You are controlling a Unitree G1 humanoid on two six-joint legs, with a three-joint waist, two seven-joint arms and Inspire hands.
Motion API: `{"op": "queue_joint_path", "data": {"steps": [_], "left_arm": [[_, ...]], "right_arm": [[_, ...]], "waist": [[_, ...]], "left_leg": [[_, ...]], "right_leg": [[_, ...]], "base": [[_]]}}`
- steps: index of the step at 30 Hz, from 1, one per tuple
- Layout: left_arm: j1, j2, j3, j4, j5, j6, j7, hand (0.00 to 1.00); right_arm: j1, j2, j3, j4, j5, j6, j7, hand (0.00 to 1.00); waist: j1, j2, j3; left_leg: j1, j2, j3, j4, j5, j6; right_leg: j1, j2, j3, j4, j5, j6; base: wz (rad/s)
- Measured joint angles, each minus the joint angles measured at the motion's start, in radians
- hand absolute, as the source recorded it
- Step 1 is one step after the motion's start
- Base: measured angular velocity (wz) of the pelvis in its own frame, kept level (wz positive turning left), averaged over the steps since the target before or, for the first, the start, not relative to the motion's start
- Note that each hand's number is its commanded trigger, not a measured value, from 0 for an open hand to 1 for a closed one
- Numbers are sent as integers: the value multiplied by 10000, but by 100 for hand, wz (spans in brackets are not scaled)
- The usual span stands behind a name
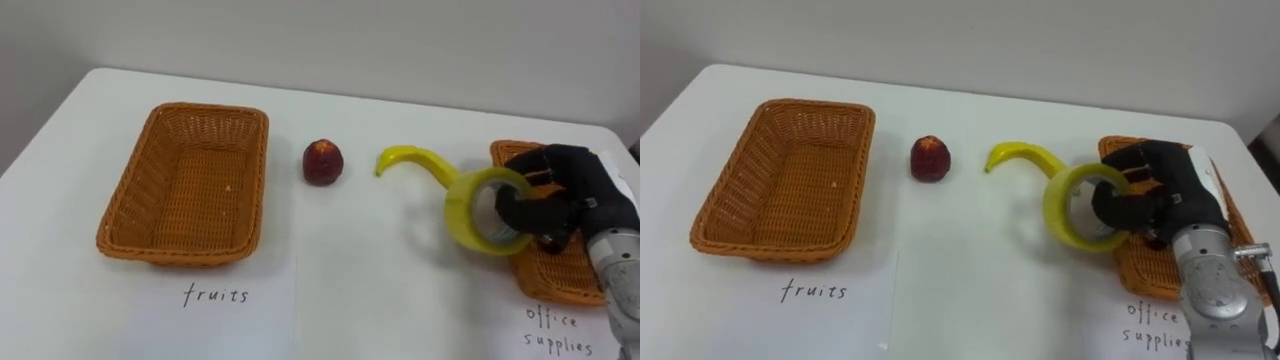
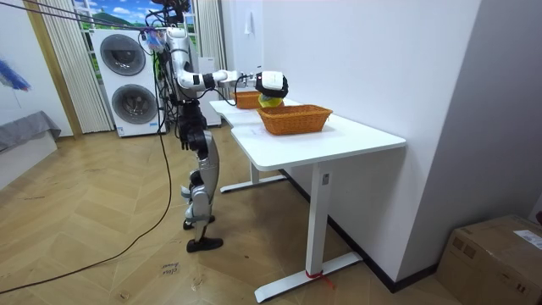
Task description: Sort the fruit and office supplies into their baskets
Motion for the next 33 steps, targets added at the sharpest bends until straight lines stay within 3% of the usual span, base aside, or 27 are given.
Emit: {"op": "queue_joint_path", "data": {"steps": [15, 25, 33], "left_arm": [[12, 0, 6, 7, 4, 78, -465, 0], [29, -36, -5, -16, 0, 254, -472, 0], [79, -125, 2, -9, 11, 260, -468, 0]], "right_arm": [[-89, 0, -152, 1, 1302, 0, -796, 100], [-81, 7, -384, 29, 2103, -5, -1462, 100], [-80, 10, -390, 78, 2283, -6, -1725, 100]], "waist": [[-165, 29, 4], [-427, 225, -16], [-490, 219, -19]], "left_leg": [[-53, 3, 34, 3, 0, 0], [58, 11, 66, -38, 0, -1], [61, 86, 122, -37, -3, -2]], "right_leg": [[-43, -6, -46, 4, 2, 2], [16, -2, -35, 7, 2, 2], [7, -1, -18, 26, 3, 2]], "base": [[0], [0], [0]]}}
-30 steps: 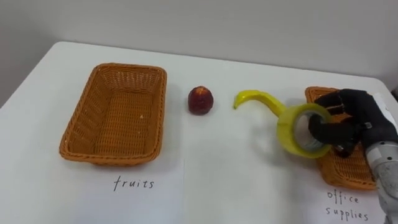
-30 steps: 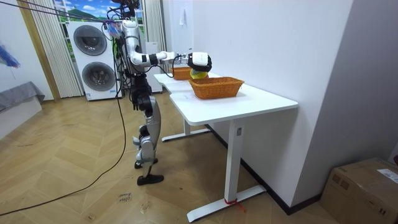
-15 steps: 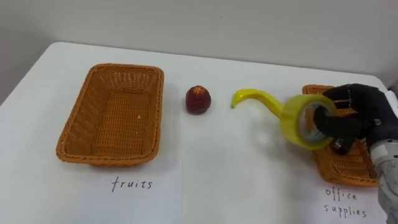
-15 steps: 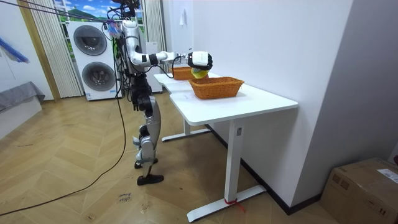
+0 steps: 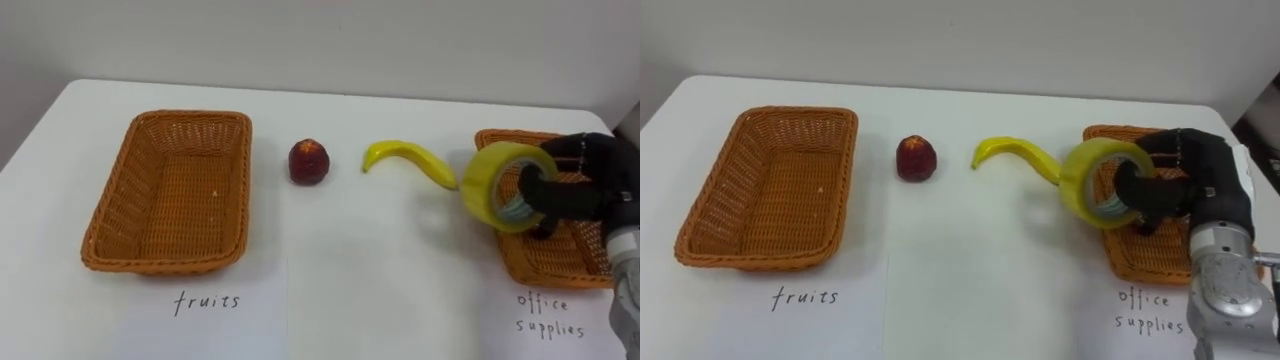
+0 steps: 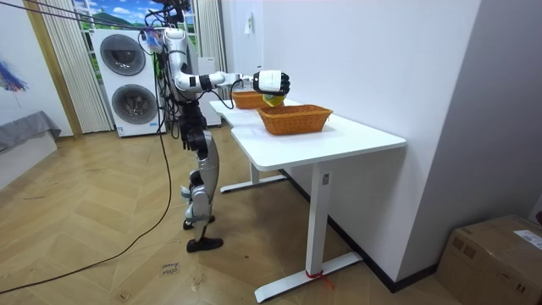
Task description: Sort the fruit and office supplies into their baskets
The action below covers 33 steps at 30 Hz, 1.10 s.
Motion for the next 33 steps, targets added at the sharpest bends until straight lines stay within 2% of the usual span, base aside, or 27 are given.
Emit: {"op": "queue_joint_path", "data": {"steps": [7, 16, 32, 33], "left_arm": [[9, -28, 7, 0, -5, -3, 0, 0], [-2, -28, 20, -12, -11, -80, 47, 0], [5, -49, 17, -26, -7, -83, 111, 0], [5, -49, 18, -33, -5, -80, 117, 0]], "right_arm": [[0, 0, -18, 53, 17, -81, -138, 100], [3, -1, -531, 307, 0, -238, -635, 100], [126, -4, -662, 545, -299, -236, -998, 100], [126, -4, -662, 562, -315, -236, -998, 80]], "waist": [[-7, 9, -1], [-32, -28, -12], [-198, -73, -18], [-219, -70, -19]], "left_leg": [[22, 10, 6, 0, 0, -2], [15, 6, 7, -2, -1, -3], [-56, -73, 67, -24, 0, 0], [-61, -72, 71, -24, 0, 0]], "right_leg": [[17, 7, -1, 8, 0, 0], [-1, 7, 7, 7, 0, 0], [-83, 6, 133, -5, 0, 1], [-87, 6, 132, -5, 0, 1]], "base": [[0], [0], [0], [0]]}}
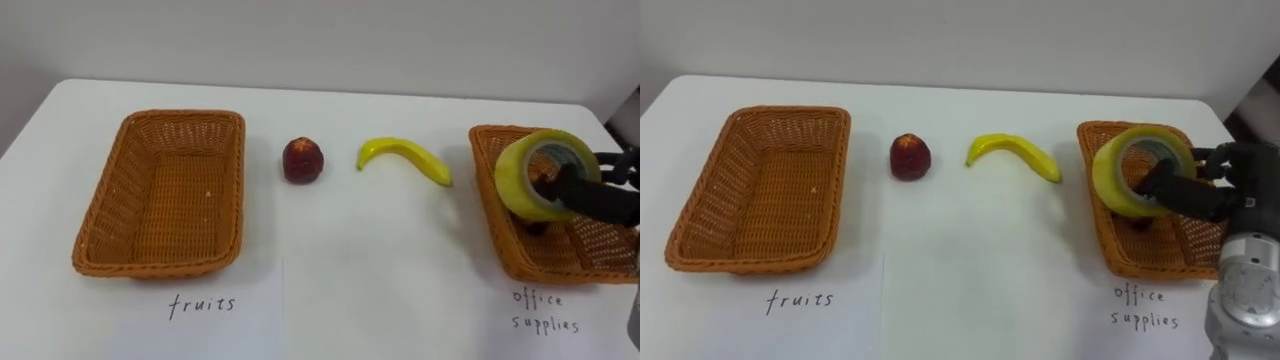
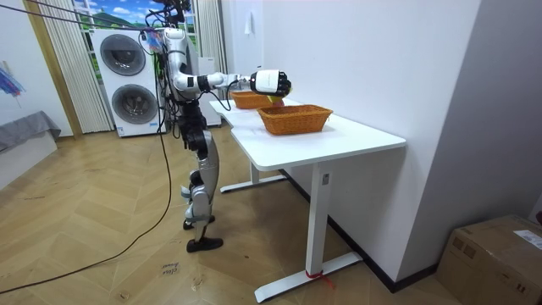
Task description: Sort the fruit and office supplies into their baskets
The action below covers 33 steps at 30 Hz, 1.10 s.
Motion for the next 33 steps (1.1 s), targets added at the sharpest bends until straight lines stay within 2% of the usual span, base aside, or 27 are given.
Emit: {"op": "queue_joint_path", "data": {"steps": [1, 2, 4, 5, 33], "left_arm": [[2, 0, 1, -9, -1, 9, 18, 0], [1, 0, -1, -23, -3, 10, 22, 0], [1, -1, 0, -34, 0, 14, 22, 0], [1, 1, 1, -36, -3, 16, 22, 0], [0, 3, -3, -92, -13, 11, 191, 0]], "right_arm": [[0, 0, -3, 83, -1, 0, -2, 73], [4, 0, -5, 148, -2, 2, -8, 60], [27, 0, -6, 180, -5, 9, -10, 12], [60, 0, -7, 178, -5, 9, -16, 0], [71, -26, -78, 165, -2, 3, -327, 0]], "waist": [[-32, 6, -3], [-55, 12, -1], [-70, 33, 0], [-87, 44, -4], [-75, 11, 10]], "left_leg": [[2, 2, 1, 1, 0, 0], [2, 5, 12, 1, 0, 0], [8, 5, 17, -3, 0, 0], [17, 5, 18, -6, 0, 0], [43, -5, 57, -52, 0, 2]], "right_leg": [[3, 0, 1, 3, 0, 0], [-2, 2, 5, 6, 0, 0], [1, 2, 5, 6, 0, 0], [5, 3, 5, 8, 0, 0], [-22, 10, 121, -2, -2, 3]], "base": [[0], [0], [0], [0], [0]]}}
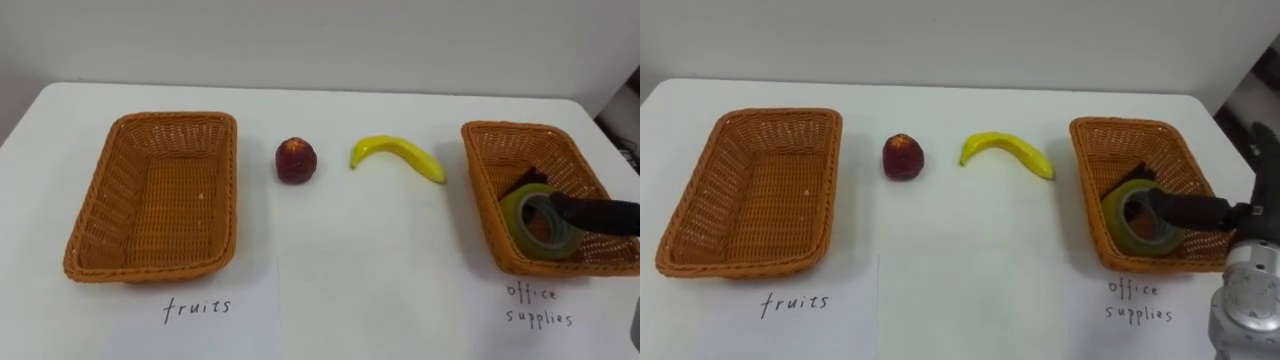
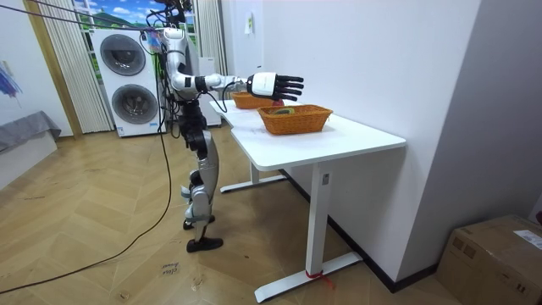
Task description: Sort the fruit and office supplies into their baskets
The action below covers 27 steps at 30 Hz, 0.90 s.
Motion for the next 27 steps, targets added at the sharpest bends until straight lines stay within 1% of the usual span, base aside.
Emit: {"op": "queue_joint_path", "data": {"steps": [18, 22, 27], "left_arm": [[-1, 1, -2, 4, 2, -21, 1, 0], [-1, 1, 3, -26, 3, -22, 36, 0], [-1, 3, 2, -44, 2, -70, 61, 0]], "right_arm": [[-10, -1, 0, -26, -2, -46, -5, 0], [-25, -2, -24, -343, -4, -53, -147, 0], [-179, -2, -25, -388, -2, -266, -475, 0]], "waist": [[37, 1, 7], [40, 47, 16], [55, 85, 45]], "left_leg": [[-10, 2, -16, 9, 1, 3], [-7, 10, -24, 35, 1, 3], [2, 13, -24, 50, 1, 2]], "right_leg": [[-80, -2, 42, 134, -5, 7], [-76, -2, 40, 152, -7, 10], [-64, -3, 32, 155, -7, 10]], "base": [[0], [0], [0]]}}
